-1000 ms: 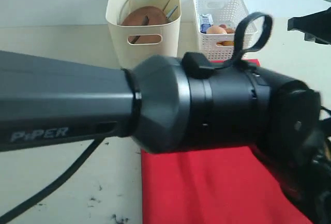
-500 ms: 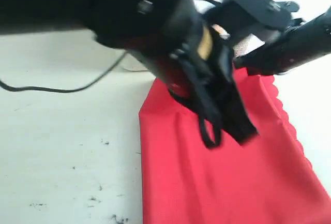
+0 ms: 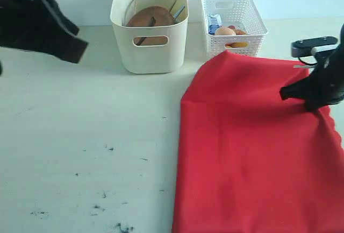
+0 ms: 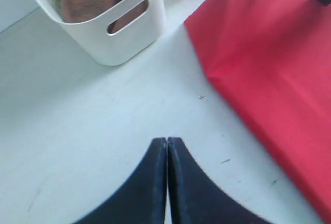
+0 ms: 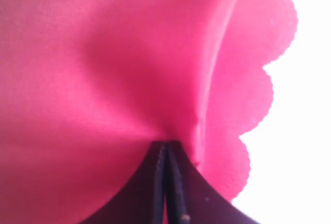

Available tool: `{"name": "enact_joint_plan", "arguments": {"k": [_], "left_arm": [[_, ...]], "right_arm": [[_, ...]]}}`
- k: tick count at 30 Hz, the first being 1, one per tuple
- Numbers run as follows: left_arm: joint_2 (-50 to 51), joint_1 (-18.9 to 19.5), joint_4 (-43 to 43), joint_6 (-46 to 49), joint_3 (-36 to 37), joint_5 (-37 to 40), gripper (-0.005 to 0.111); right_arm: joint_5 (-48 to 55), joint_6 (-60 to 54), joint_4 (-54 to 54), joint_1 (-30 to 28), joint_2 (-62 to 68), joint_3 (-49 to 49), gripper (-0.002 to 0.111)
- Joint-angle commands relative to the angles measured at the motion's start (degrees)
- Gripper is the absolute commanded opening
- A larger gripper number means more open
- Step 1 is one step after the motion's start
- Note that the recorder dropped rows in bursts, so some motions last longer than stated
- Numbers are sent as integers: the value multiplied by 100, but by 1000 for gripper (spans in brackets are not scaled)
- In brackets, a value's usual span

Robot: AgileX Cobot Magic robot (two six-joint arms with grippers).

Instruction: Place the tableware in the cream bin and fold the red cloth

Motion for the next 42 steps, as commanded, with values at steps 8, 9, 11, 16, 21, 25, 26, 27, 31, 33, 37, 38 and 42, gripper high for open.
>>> {"name": "enact_joint_plan", "arguments": {"k": [8, 9, 11, 16, 21, 25, 26, 27, 31, 33, 37, 38, 42], "left_arm": [[-892, 587, 91, -92, 881, 123, 3], [-901, 613, 102, -92, 936, 123, 3], [-901, 655, 101, -92, 1018, 71, 3], [-901, 664, 101, -92, 1116, -322, 3], [-901, 664, 101, -97, 1116, -305, 3], [-901, 664, 62, -143, 1116, -143, 3], [-901, 664, 62, -193, 1116, -130, 3], [-901, 664, 94, -309, 1116, -130, 3], [-1063, 664, 1153, -1454, 1116, -130, 3], [-1438, 664, 2005, -2286, 1116, -107, 3], [-2308, 664, 2774, -2780, 1116, 105, 3], [-2491, 664, 2783, -2780, 1149, 145, 3], [-2804, 664, 2738, -2787, 1304, 145, 3]], "right_arm": [[-1093, 1053, -263, -696, -1384, 81, 0], [-1389, 979, -50, -626, -1506, 81, 0], [-1758, 713, 215, -421, -1577, 81, 0], [-2030, 235, 386, 321, -857, -28, 0], [-877, 257, 386, 476, 695, -847, 0], [-232, 510, 386, 58, 1101, -1227, 0], [-232, 510, 386, -25, 1019, -1227, 0], [-232, 510, 386, -188, 771, -1227, 0], [-446, 459, 411, -406, -326, -1227, 0], [-354, 257, 569, -306, -766, -1215, 0], [244, -943, 1587, 170, -611, -1215, 0], [492, -1095, 1675, 261, -392, -1215, 0], [905, -1162, 1559, 330, 139, -1215, 0]]}}
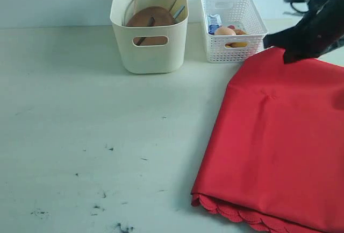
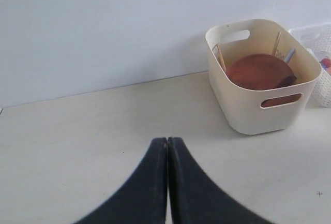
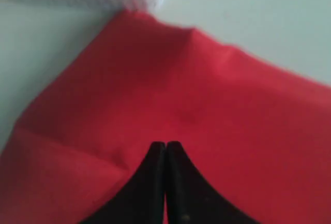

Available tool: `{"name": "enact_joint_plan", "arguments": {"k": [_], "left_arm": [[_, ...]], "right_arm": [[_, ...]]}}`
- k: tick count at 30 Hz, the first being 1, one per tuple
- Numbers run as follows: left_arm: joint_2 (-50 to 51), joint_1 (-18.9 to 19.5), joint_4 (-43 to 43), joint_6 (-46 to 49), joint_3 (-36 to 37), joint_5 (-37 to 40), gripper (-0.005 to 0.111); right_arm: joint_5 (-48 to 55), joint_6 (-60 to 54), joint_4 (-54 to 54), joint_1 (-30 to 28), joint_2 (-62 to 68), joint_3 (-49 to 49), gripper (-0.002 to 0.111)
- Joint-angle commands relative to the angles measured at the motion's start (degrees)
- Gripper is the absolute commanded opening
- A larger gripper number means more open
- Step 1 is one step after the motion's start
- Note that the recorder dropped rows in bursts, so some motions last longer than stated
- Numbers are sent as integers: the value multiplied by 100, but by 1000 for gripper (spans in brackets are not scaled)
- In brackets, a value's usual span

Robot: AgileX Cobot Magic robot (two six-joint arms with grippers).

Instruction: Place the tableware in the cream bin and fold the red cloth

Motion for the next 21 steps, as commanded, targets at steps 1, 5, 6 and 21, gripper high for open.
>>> {"name": "enact_joint_plan", "arguments": {"k": [1, 5, 6, 21], "left_arm": [[-312, 17, -27, -71, 174, 62, 3], [-391, 17, -60, -71, 230, 90, 3], [-391, 17, -60, -71, 242, 90, 3], [-391, 17, -442, -71, 350, 108, 3]], "right_arm": [[486, -267, -109, 13, 581, 0, 0], [644, -267, -268, -285, 829, 0, 0], [644, -257, -314, -380, 863, 0, 0], [75, 186, -1352, -2068, 1386, -240, 0]]}}
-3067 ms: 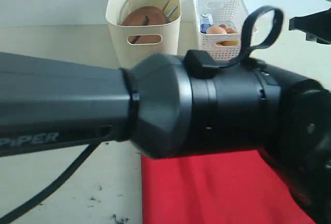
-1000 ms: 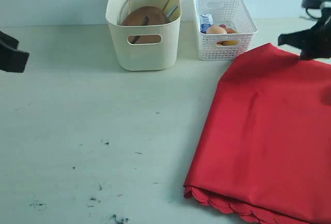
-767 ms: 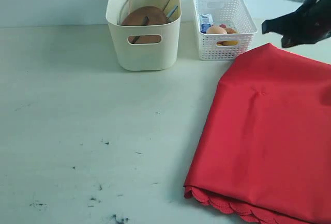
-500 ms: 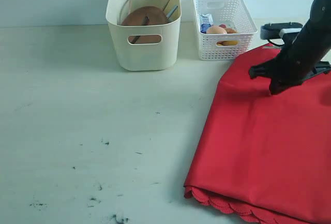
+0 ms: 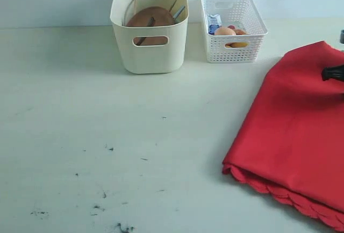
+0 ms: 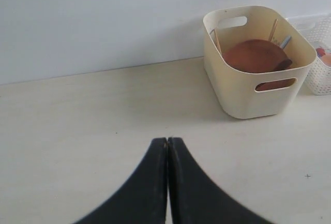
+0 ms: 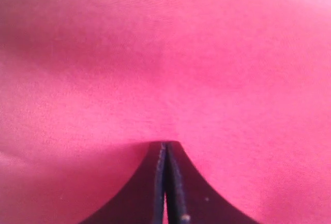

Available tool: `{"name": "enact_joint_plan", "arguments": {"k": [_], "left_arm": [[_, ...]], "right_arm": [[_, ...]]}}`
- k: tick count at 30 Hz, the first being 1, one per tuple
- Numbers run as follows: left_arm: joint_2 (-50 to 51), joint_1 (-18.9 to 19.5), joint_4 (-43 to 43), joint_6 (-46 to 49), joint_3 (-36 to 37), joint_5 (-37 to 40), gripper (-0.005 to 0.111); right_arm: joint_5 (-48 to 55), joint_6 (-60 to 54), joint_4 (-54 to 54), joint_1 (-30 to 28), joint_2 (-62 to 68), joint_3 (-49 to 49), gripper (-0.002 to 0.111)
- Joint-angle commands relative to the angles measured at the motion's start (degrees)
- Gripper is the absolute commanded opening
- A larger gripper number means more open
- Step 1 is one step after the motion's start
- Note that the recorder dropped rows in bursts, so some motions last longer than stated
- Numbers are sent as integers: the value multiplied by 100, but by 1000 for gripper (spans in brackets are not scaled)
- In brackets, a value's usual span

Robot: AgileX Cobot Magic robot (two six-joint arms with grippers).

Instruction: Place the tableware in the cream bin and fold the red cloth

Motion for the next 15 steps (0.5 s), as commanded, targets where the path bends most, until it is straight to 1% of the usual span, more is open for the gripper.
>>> {"name": "enact_joint_plan", "arguments": {"k": [1, 5, 7, 9, 12, 15], "left_arm": [[-32, 17, -180, -49, 15, -20, 3], [-32, 17, -218, -49, 15, -28, 3], [-32, 17, -218, -49, 15, -28, 3], [-32, 17, -218, -49, 15, -28, 3], [-32, 17, -203, -31, 15, -28, 3], [-32, 17, -206, -21, 15, -28, 3]], "right_arm": [[-210, 26, -324, -220, 298, -204, 0], [21, 230, 297, -220, 116, -498, 0], [21, 323, 410, -220, -142, -498, 0], [11, 666, 435, -220, -385, -443, 0], [-280, 1595, 42, -273, -665, -146, 0], [-521, 2439, -368, -416, -671, 257, 0]]}}
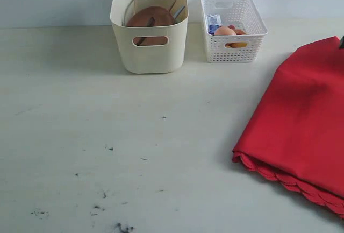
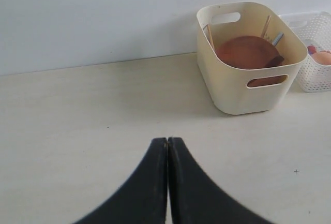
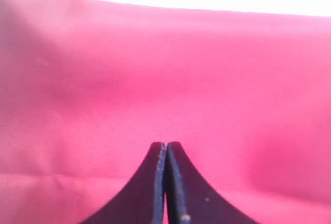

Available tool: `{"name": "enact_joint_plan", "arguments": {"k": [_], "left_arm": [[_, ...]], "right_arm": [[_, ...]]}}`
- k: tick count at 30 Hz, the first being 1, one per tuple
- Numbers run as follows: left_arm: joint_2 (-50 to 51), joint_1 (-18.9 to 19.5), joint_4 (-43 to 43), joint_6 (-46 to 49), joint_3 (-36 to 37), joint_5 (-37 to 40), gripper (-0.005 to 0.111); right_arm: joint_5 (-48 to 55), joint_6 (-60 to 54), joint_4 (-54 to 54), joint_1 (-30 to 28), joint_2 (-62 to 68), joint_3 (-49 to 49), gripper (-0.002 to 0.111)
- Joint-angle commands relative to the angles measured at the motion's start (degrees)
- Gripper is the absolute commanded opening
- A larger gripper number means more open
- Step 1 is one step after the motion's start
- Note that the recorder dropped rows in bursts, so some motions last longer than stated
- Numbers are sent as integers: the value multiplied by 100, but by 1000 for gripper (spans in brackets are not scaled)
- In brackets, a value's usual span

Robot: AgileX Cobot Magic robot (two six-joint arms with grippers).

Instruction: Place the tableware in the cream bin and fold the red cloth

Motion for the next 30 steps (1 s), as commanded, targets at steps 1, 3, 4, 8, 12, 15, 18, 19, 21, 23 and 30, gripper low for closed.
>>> {"name": "enact_joint_plan", "arguments": {"k": [1, 3, 4, 8, 12, 15, 18, 19, 21, 23, 30], "left_arm": [[-32, 17, 1, -9, 15, -28, 3], [-32, 17, 1, -9, 15, -28, 3], [-32, 17, 11, -9, 15, -28, 3], [-32, 17, 11, -9, 15, -28, 3], [-32, 17, -96, -9, 15, 51, 3], [-32, 17, -228, -19, 15, 126, 3], [-32, 17, -261, -44, 15, 126, 3], [-32, 17, -261, -44, 15, 126, 3], [-32, 17, -261, -44, 15, 126, 3], [-32, 17, -261, -33, 15, 126, 3], [-32, 17, -245, -22, 15, 126, 3]], "right_arm": [[-400, 1218, -614, -205, -29, 629, 0], [-596, 1331, -668, -236, 101, 842, 0], [-729, 1331, -668, -236, 226, 899, 0], [-1272, 1309, -603, -203, 606, 872, 0], [-1857, 1149, -593, -78, 1009, 379, 0], [-1585, 665, -567, 180, 1504, -634, 0], [-780, -194, 33, 549, 1846, -1669, 0], [-524, -444, 223, 614, 1847, -1890, 0], [-75, -552, 370, 668, 1771, -2262, 0], [256, -485, 386, 637, 1600, -2450, 0], [567, -144, 408, 4, 314, -739, 0]]}}
